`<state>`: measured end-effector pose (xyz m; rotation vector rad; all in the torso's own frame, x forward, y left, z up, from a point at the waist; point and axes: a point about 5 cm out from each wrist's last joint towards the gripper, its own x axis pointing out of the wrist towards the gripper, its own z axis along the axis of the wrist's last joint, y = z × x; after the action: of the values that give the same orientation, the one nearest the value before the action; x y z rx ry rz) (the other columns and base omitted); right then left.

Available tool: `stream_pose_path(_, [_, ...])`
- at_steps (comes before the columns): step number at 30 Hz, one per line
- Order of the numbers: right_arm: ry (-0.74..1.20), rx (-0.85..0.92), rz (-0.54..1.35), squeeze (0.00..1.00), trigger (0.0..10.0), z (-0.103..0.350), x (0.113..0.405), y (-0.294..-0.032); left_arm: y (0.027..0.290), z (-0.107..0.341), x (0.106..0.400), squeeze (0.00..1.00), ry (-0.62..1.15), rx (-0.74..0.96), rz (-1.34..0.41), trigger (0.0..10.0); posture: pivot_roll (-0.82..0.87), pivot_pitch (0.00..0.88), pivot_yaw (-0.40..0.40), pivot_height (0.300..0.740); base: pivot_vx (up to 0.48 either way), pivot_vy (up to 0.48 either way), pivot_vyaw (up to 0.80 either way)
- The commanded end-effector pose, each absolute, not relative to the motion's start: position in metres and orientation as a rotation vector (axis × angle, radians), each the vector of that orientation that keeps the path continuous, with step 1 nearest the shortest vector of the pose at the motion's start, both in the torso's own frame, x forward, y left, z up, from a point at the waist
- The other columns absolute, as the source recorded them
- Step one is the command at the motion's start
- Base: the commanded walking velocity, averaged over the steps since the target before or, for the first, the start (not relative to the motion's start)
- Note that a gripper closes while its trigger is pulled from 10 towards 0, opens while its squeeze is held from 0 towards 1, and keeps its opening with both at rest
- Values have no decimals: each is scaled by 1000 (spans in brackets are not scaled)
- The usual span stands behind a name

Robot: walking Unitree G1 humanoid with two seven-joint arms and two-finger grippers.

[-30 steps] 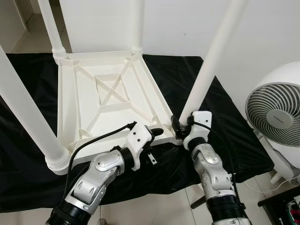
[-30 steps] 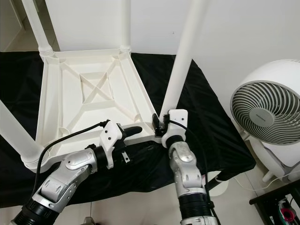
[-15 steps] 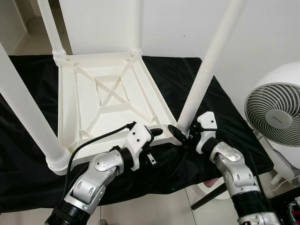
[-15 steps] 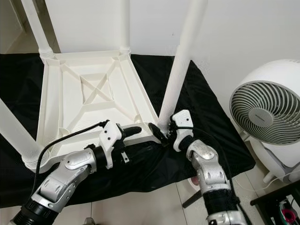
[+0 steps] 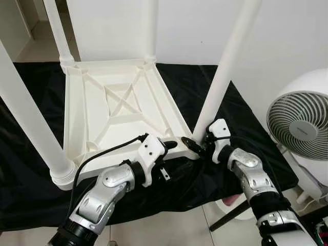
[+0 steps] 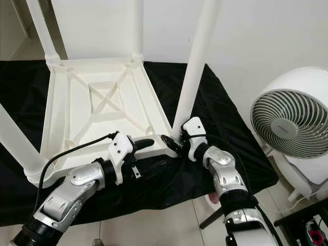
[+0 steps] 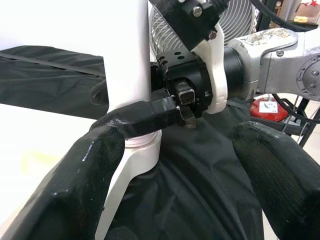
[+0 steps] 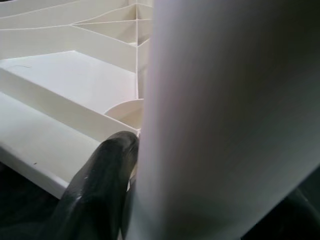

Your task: Building children table

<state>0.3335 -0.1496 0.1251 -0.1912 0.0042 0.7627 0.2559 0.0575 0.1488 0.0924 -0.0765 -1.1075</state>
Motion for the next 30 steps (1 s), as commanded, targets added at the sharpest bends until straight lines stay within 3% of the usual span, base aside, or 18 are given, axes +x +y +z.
stream_pose_path(1, [59, -171, 814, 0, 0, 111, 330, -143, 56, 151, 253, 0, -75, 98, -1169, 10000, 63, 0, -52, 740, 0, 0, 0])
stream_pose_path(11, [38, -139, 795, 0, 0, 108, 326, -143, 57, 151, 252, 0, -75, 98, -1163, 10000, 59, 0, -51, 740, 0, 0, 0])
stream_pose_path(21, [-2, -30, 506, 0, 0, 106, 317, -143, 56, 150, 250, 0, -69, 87, -1166, 10000, 40, 19, -53, 740, 0, 0, 0])
stream_pose_path(30, [2, 128, 91, 0, 0, 106, 307, -132, 53, 149, 248, 0, -63, 74, -1174, 10000, 25, 44, -53, 740, 0, 0, 0])
